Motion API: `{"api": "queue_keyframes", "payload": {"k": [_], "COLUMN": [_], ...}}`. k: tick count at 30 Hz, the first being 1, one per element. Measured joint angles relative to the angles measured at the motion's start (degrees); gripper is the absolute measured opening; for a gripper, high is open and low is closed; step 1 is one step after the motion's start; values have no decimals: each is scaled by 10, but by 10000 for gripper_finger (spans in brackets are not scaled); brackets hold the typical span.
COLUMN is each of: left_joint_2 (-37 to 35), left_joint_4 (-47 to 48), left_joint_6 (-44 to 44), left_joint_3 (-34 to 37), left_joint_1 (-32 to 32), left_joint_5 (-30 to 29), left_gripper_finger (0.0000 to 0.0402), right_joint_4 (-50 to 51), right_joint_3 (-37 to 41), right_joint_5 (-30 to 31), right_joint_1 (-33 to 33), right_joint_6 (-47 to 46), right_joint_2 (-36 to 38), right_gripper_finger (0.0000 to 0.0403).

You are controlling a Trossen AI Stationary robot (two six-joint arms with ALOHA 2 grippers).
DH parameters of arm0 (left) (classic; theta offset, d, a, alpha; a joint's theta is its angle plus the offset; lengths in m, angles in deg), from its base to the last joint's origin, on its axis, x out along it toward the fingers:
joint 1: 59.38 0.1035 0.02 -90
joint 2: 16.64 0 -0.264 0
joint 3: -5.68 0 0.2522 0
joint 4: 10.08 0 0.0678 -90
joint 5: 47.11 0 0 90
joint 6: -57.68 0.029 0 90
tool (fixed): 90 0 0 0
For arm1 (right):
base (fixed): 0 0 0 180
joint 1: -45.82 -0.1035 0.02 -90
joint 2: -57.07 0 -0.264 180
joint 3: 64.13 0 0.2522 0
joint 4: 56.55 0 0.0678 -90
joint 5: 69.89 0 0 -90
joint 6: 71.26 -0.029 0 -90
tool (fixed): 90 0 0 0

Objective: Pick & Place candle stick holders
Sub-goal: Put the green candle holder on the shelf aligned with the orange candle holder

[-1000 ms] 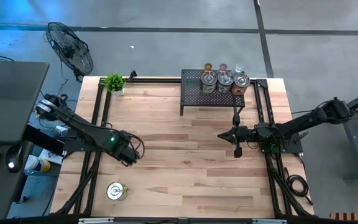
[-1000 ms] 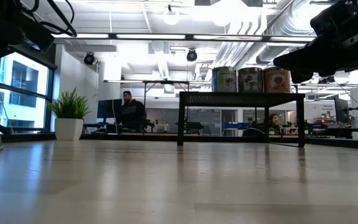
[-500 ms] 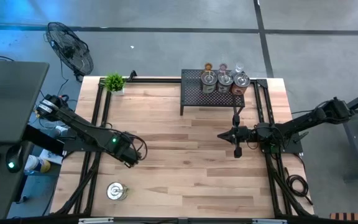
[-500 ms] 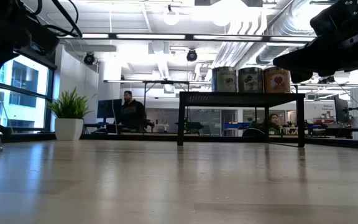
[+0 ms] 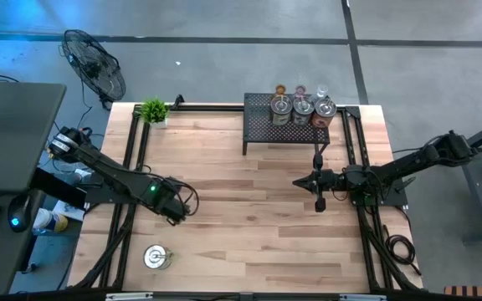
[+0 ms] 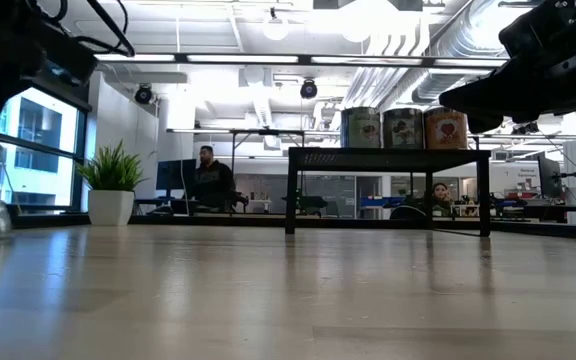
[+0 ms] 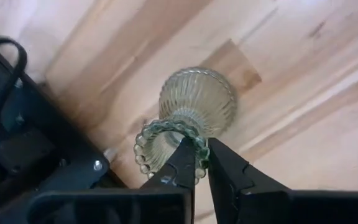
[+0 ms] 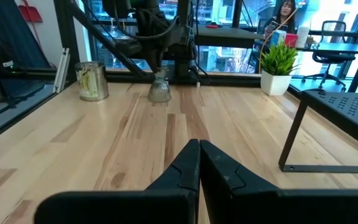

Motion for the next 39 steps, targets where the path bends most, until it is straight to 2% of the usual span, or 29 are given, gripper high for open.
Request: {"api": "queue_keyframes", "payload": {"k": [3, 6, 12, 18, 25, 32, 36, 39], "left_joint_2": [1, 1, 1, 24, 140, 279, 339, 369], "left_joint_4": [-10, -16, -13, -12, -10, -19, -53, -94], "left_joint_6": [12, 73, 261, 475, 713, 897, 988, 1041], "left_joint_3": [-13, -44, -132, -258, -469, -670, -734, -746], "left_joint_1": [20, 57, 180, 319, 424, 500, 522, 528], "left_joint_5": [-22, -50, -111, -119, -119, -117, -103, -106], "left_gripper_finger": [25, 27, 7, 10, 10, 10, 10, 10], "right_joint_4": [0, 0, 0, 0, -1, -1, -1, -1], "right_joint_3": [0, 0, 0, 0, 1, 1, 1, 1], "right_joint_5": [0, 0, 0, 0, 2, 2, 2, 2], "right_joint_1": [0, 0, 0, 0, 0, 0, 0, 0], "right_joint_6": [0, 1, 4, 4, 4, 6, 6, 6], "right_joint_2": [0, 0, 0, 0, 0, 0, 0, 0], "right_gripper_finger": [0, 0, 0, 0, 0, 0, 0, 0]}}
